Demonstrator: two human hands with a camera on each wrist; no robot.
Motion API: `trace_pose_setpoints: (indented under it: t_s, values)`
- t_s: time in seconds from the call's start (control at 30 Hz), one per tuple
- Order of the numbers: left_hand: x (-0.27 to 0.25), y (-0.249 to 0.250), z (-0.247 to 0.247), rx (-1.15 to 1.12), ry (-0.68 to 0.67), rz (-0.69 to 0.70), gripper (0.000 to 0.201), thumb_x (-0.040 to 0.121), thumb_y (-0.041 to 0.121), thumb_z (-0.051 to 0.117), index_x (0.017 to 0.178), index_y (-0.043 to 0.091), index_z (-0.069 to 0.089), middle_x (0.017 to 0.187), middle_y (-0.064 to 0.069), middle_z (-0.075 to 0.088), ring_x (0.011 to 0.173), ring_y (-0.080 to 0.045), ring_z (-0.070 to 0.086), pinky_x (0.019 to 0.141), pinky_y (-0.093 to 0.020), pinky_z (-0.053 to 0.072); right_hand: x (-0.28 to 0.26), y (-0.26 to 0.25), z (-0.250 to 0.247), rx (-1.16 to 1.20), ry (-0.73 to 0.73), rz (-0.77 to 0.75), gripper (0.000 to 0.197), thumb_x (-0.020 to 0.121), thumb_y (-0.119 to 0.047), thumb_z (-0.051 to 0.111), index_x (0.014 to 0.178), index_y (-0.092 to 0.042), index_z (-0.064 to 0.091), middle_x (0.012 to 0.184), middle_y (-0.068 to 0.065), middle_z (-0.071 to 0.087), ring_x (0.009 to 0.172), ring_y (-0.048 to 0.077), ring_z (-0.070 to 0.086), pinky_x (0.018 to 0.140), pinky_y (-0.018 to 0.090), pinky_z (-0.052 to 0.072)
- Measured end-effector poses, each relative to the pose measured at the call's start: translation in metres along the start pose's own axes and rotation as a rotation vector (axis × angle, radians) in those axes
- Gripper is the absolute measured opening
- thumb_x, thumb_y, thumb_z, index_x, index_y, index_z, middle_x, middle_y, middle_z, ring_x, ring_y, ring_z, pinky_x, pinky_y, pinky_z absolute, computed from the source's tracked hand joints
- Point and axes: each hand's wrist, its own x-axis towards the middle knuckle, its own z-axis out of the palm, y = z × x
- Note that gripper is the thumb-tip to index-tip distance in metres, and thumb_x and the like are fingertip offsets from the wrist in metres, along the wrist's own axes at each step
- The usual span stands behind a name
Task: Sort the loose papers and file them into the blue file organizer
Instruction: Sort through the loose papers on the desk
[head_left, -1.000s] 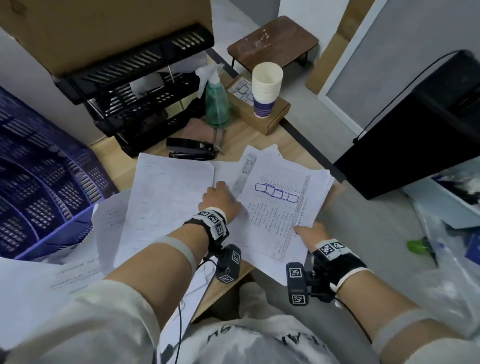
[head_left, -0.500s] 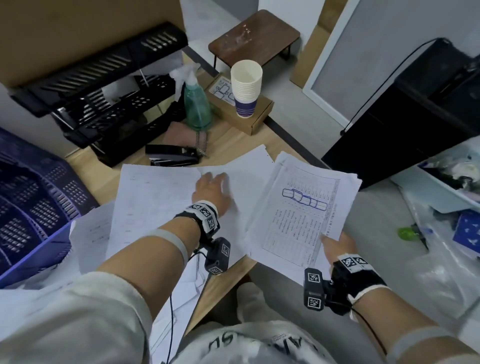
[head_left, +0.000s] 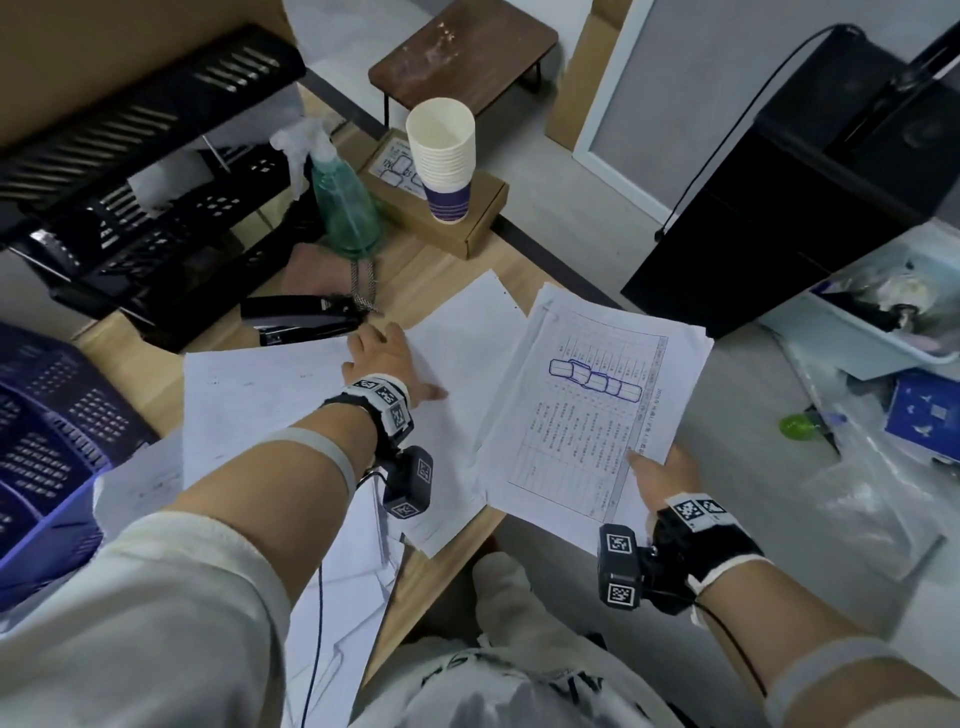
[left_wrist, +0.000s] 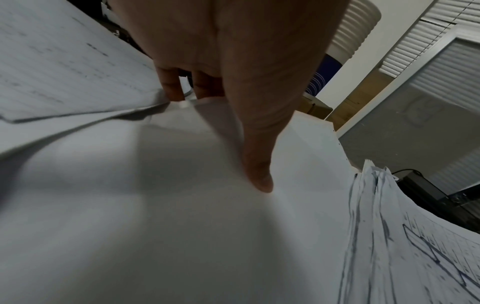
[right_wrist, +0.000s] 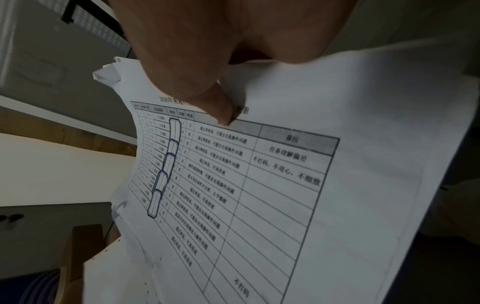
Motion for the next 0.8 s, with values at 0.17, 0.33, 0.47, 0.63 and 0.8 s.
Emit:
trace_pose_setpoints:
  t_s: [0.17,0.33,0.47,0.63,0.8]
  values:
    - [0.002,0.0,0.0,-0.038,0.005,0.039,0.121,0.055,0.056,0.087,0.144,0.013,0.017,0.15,-0.016,0.028,0.141,-0.034,0.027,0.108,-0.05,0.036,0.001,-0.003,-0.003,0.002,-0.032,-0.01,0.022,0.089,-0.015,0.064,0.109,-0.023,0.067,0.111,0.001,0.07,0.102,0.027,0.066,0.098,0.051,0.049]
    - [-0.001,-0.004,0.003,-0.026,-0.043,0.063,0.105,0.061,0.06,0.081,0.142,0.016,0.032,0.148,-0.013,0.028,0.141,-0.033,0.022,0.108,-0.05,0.036,0.001,-0.002,-0.005,0.04,-0.014,-0.005,0.024,0.09,-0.011,0.063,0.113,-0.018,0.065,0.11,0.001,0.069,0.103,0.027,0.065,0.099,0.05,0.048]
    - [-0.003,-0.005,0.003,-0.105,-0.08,0.089,0.088,0.066,0.053,0.081,0.135,0.017,0.041,0.136,-0.014,0.038,0.131,-0.036,0.037,0.102,-0.047,0.045,-0.001,0.0,-0.006,0.065,-0.013,-0.002,0.026,0.091,-0.01,0.062,0.116,-0.017,0.066,0.106,-0.002,0.068,0.102,0.026,0.064,0.1,0.048,0.047]
    - [-0.012,-0.008,0.002,-0.138,0.042,0.099,0.087,0.066,0.044,0.084,0.134,0.019,0.036,0.141,-0.014,0.032,0.133,-0.035,0.033,0.101,-0.048,0.045,-0.004,0.0,-0.008,0.112,-0.018,-0.016,0.026,0.091,-0.009,0.061,0.116,-0.017,0.066,0.104,-0.001,0.068,0.102,0.028,0.065,0.099,0.051,0.048]
    - [-0.018,-0.015,0.009,-0.113,0.027,0.074,0.107,0.064,0.046,0.086,0.143,0.011,0.023,0.145,-0.019,0.032,0.139,-0.038,0.026,0.116,-0.048,0.029,-0.006,0.007,-0.011,0.111,-0.017,-0.022,0.018,0.089,-0.011,0.063,0.097,-0.026,0.068,0.1,-0.003,0.069,0.099,0.027,0.066,0.097,0.05,0.049]
